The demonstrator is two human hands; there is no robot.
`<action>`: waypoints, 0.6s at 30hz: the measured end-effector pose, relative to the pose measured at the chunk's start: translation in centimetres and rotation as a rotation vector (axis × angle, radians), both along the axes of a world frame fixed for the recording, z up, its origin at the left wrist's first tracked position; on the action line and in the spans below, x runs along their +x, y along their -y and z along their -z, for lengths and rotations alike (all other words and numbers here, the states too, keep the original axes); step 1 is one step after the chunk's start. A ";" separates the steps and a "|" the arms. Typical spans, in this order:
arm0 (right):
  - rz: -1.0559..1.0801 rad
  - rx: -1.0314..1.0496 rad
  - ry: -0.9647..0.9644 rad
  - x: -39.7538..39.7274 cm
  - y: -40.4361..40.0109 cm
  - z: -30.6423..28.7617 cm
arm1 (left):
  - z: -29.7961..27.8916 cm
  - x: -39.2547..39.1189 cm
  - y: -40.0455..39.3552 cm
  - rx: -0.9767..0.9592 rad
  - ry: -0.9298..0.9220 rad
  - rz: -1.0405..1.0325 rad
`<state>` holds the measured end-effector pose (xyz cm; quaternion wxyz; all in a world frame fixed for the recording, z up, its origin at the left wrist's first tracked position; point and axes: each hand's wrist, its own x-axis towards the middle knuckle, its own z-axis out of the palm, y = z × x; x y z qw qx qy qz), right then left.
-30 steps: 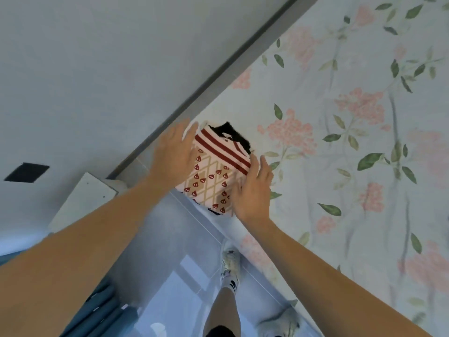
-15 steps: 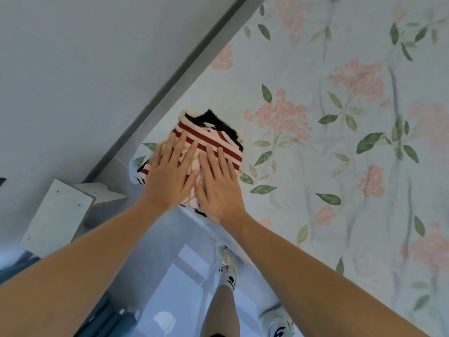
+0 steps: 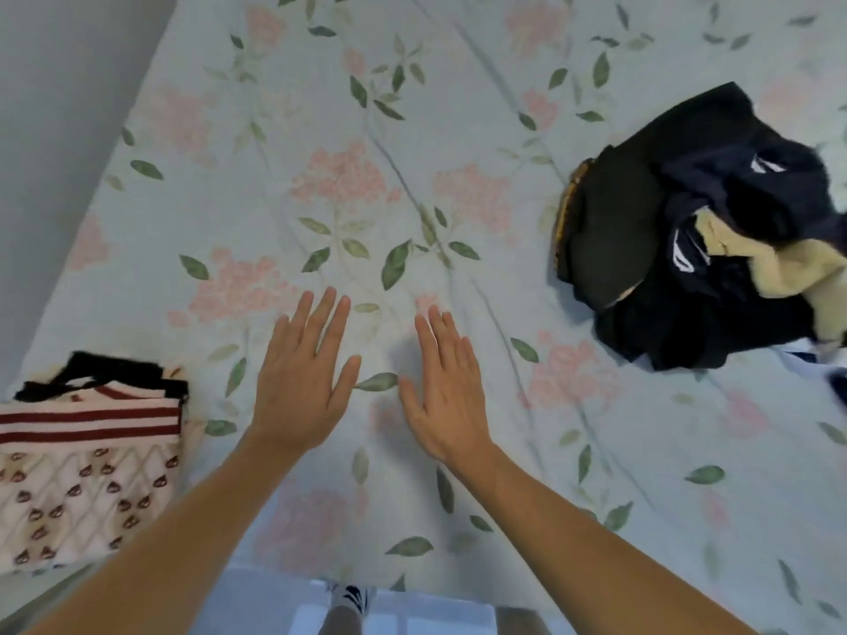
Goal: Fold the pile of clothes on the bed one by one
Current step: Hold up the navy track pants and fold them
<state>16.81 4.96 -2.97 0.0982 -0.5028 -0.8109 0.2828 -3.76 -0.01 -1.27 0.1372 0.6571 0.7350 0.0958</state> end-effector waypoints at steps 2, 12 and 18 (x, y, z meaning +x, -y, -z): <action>0.048 0.034 0.014 5.4 -2.8 -0.3 | 0.4 6.0 -4.1 -0.006 0.006 0.072; 0.222 0.199 0.212 29.3 -17.3 -2.1 | 0.2 30.0 -20.6 -0.066 0.119 0.219; 0.246 0.242 0.317 37.9 -26.6 -0.4 | 1.4 37.6 -29.5 -0.138 0.132 0.283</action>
